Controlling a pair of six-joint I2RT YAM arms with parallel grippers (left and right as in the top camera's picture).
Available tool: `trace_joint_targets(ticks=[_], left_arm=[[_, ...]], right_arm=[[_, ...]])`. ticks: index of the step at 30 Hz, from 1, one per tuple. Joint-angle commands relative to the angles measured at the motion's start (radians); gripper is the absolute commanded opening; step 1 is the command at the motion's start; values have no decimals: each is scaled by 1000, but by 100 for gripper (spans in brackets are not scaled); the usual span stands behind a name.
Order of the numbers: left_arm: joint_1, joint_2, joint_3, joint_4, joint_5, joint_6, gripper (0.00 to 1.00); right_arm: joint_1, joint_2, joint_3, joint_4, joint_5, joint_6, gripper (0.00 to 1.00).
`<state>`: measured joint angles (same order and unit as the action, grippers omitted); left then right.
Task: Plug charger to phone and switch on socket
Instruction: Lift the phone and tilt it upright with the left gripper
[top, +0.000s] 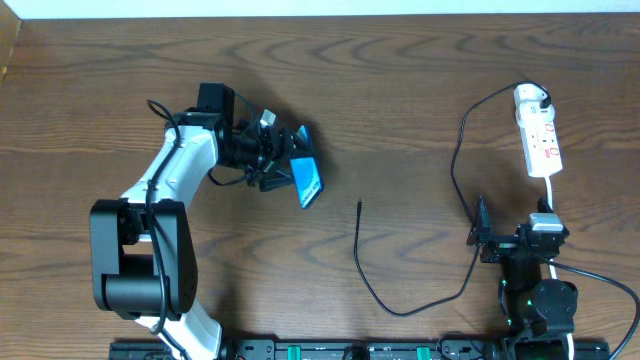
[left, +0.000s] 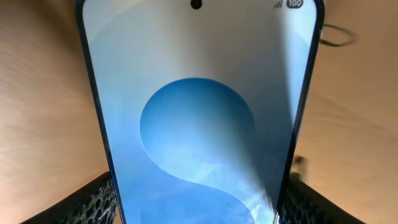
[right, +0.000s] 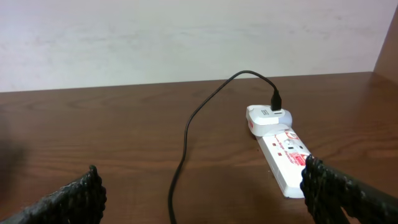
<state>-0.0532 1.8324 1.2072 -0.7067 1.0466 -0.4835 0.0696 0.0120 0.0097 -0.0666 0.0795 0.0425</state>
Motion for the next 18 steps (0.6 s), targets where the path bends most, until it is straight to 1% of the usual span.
trace_joint_targets(ticks=[1,4,8,10,16,18], left_arm=[[4,-33,36,-2,220,-158,7],[4,-33,36,-3,280,-211,7],[4,-33,36,-2,362,-323,7],[4,-33,36,-2,388,-358,7],[4,-33,36,-3,414,-463,7],[4,-33,36,-2,413,-481,7]], right_arm=[[5,-6,-4,-1,4,13,99],[5,-6,-4,-1,4,13,99],[5,-6,-4,-1,4,13,99],[5,-6,-4,0,4,13,99],[5,-6,-4,-1,4,13,99],[5,-6,-4,-1,4,13,99]])
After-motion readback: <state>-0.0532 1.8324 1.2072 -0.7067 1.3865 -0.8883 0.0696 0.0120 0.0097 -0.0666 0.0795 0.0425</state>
